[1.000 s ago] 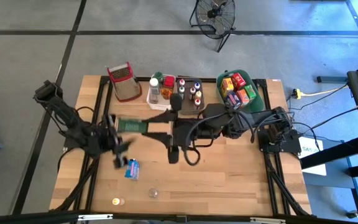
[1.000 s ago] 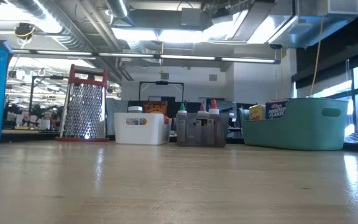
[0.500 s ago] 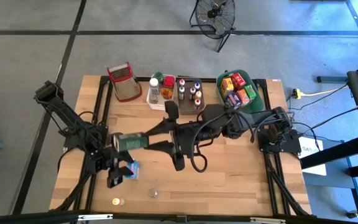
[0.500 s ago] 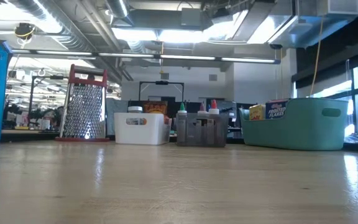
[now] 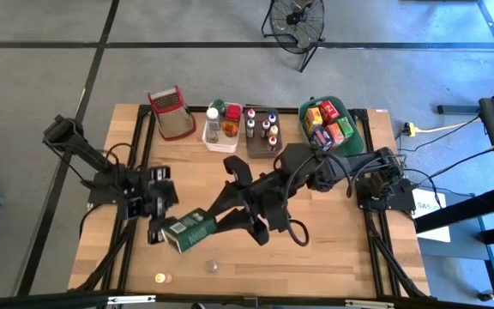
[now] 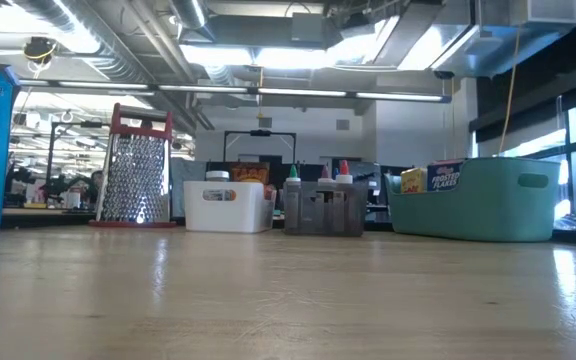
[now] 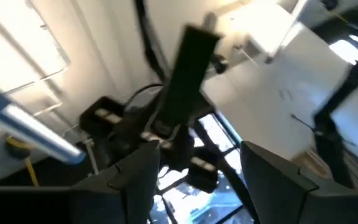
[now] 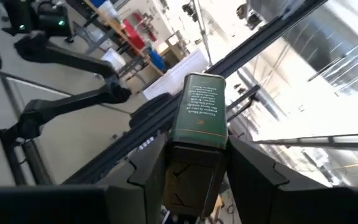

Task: Pick & Place Kitchen Items
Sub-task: Put the black seasoning can into the white bin

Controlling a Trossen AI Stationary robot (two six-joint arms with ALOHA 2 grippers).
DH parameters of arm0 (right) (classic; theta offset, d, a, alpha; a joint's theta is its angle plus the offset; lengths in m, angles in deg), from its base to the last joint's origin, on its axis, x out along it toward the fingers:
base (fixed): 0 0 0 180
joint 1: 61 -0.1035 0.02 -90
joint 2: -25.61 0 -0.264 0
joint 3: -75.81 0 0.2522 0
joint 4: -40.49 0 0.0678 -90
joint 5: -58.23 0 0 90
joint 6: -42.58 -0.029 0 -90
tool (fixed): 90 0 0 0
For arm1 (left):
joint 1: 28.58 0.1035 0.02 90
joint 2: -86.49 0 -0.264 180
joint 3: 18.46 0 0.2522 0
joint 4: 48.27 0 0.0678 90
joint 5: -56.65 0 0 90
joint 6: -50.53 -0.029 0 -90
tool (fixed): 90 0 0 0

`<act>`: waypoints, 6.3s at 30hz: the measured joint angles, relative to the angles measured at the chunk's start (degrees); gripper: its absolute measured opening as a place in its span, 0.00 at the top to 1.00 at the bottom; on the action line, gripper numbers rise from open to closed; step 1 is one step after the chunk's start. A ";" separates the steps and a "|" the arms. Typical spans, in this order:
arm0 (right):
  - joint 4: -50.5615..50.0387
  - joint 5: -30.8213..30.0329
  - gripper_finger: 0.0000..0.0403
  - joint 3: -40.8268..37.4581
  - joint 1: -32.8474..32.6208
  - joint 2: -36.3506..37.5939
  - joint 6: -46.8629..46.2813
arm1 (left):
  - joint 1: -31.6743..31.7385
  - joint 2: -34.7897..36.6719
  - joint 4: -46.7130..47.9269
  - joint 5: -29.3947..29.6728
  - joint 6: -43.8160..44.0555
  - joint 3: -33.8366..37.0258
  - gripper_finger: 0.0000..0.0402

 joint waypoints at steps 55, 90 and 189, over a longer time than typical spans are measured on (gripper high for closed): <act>9.12 1.84 0.64 0.00 9.35 -5.75 -6.27 | 24.46 5.20 -0.21 -20.15 35.85 -0.04 0.49; 7.35 1.84 0.64 0.04 9.55 -5.73 -6.66 | 25.03 6.02 13.31 -21.90 29.76 -6.54 0.49; -26.54 -88.93 0.41 -0.02 -3.78 -5.33 -22.77 | 17.57 17.35 55.93 25.24 10.18 -12.43 0.64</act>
